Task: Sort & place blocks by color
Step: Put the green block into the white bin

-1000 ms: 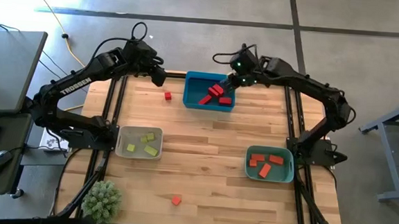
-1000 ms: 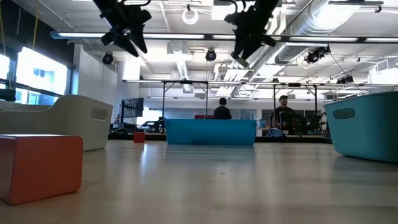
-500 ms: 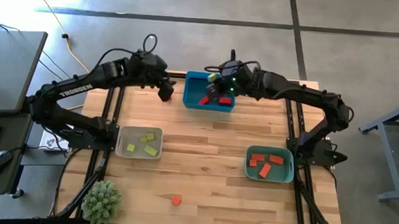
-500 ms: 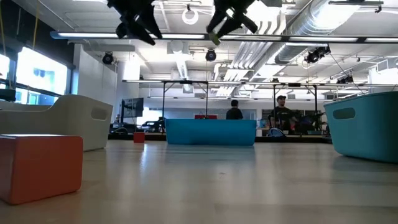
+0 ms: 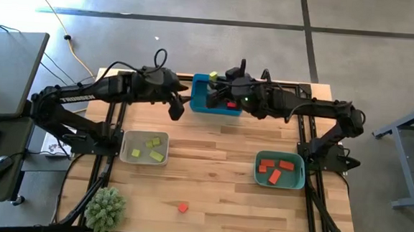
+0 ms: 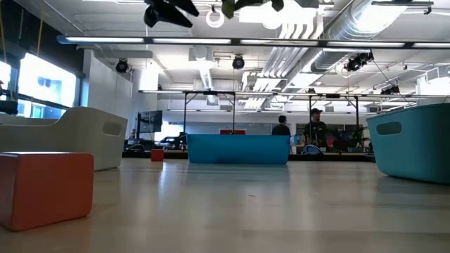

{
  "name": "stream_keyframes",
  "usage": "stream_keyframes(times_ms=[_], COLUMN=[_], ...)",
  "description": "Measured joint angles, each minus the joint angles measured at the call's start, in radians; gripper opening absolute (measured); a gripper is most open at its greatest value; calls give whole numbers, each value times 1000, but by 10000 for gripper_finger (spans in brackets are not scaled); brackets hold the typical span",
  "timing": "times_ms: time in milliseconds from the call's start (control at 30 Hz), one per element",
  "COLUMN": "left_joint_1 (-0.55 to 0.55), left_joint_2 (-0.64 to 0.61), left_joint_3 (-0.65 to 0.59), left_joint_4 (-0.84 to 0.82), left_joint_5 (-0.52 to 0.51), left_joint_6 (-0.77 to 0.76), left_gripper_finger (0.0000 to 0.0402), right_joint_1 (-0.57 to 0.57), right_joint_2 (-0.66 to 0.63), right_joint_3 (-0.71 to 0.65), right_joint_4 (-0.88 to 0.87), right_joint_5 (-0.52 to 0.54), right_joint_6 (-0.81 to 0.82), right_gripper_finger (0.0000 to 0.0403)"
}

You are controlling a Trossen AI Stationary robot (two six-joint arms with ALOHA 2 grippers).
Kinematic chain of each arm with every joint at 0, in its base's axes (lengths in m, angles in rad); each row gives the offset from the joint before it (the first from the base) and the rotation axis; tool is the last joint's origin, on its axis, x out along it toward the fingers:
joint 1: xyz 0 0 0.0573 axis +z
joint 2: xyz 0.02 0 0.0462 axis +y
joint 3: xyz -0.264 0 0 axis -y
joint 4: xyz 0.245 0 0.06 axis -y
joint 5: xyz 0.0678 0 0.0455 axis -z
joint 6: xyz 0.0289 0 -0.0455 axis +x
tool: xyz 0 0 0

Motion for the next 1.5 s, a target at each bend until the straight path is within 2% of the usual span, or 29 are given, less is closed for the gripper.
stream_keyframes(times_ms=[200, 400, 733, 1267, 1333, 1500], left_joint_1=[-56, -87, -128, -121, -120, -115], left_joint_2=[0, 0, 0, 8, 17, 39], left_joint_3=[0, 0, 0, 0, 0, 0], left_joint_4=[95, 198, 314, 342, 346, 367], left_joint_5=[-67, -104, -102, -125, -125, -125], left_joint_6=[0, 16, 87, 61, 61, 61], left_gripper_finger=[197, 197, 197, 197, 197, 174], right_joint_1=[62, 100, 115, 120, 121, 120], right_joint_2=[0, 2, 28, 38, 38, 38], right_joint_3=[0, 0, 0, 0, 0, 0], right_joint_4=[114, 169, 233, 284, 281, 282], right_joint_5=[134, 191, 181, 57, 70, 66], right_joint_6=[-1, -5, 5, 44, 35, 19], right_gripper_finger=[92, 92, 92, 92, 92, 92])
